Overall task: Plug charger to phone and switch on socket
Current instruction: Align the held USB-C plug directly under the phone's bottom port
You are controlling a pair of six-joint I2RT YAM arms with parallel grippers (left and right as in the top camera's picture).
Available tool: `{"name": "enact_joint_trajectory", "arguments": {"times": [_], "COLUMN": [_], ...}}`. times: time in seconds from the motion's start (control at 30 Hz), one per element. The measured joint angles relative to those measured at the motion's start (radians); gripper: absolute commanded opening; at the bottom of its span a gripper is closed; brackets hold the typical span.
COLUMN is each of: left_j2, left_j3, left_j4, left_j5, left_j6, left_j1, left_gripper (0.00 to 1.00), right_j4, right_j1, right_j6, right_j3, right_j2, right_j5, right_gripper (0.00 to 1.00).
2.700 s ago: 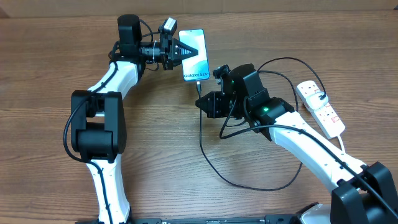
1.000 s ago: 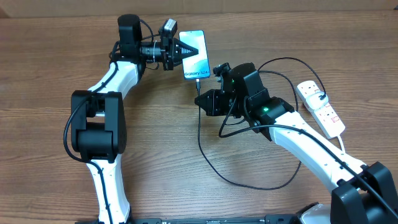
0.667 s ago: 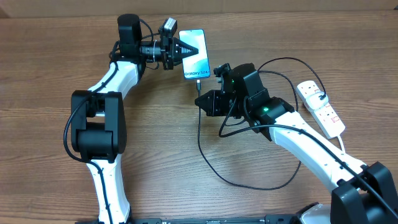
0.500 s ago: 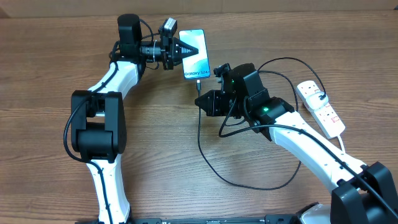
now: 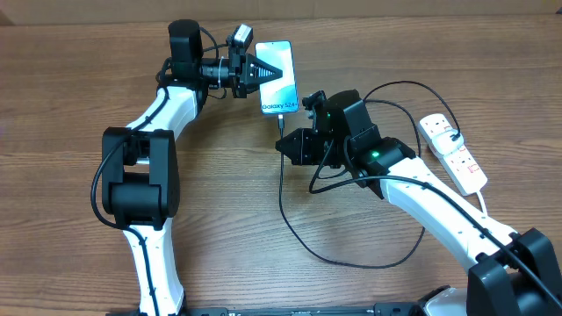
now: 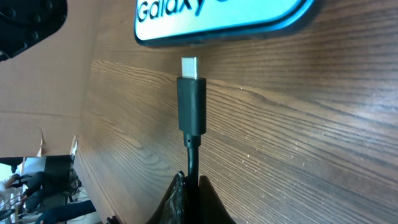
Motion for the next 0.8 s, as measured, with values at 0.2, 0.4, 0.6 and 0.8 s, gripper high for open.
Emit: {"name": "enact_joint_trajectory", "arguments": {"times": [0.2, 0.4, 0.6, 0.8], "left_j2": [0.000, 0.000, 0.000, 0.000], "left_j3": [0.000, 0.000, 0.000, 0.000], "left_j4": [0.000, 0.000, 0.000, 0.000], "left_j5": [0.000, 0.000, 0.004, 0.008], "left_j6": [0.000, 0.013, 0.025, 0.026], "left_j1": [0.000, 0.000, 0.000, 0.000], "left_gripper": [0.04, 0.04, 0.04, 0.04], "right_j4": [-0.013, -0.012, -0.002, 0.000], "right_j1": [0.000, 0.000, 0.000, 0.000], "right_j6": [0.003, 0.003, 0.003, 0.003], "right_j3": [0.000, 0.000, 0.000, 0.000], "right_j2": [0.000, 0.000, 0.000, 0.000], "right_j5": [-0.002, -0.002, -0.002, -0.002], "right_gripper": [0.04, 0.04, 0.04, 0.04]}}
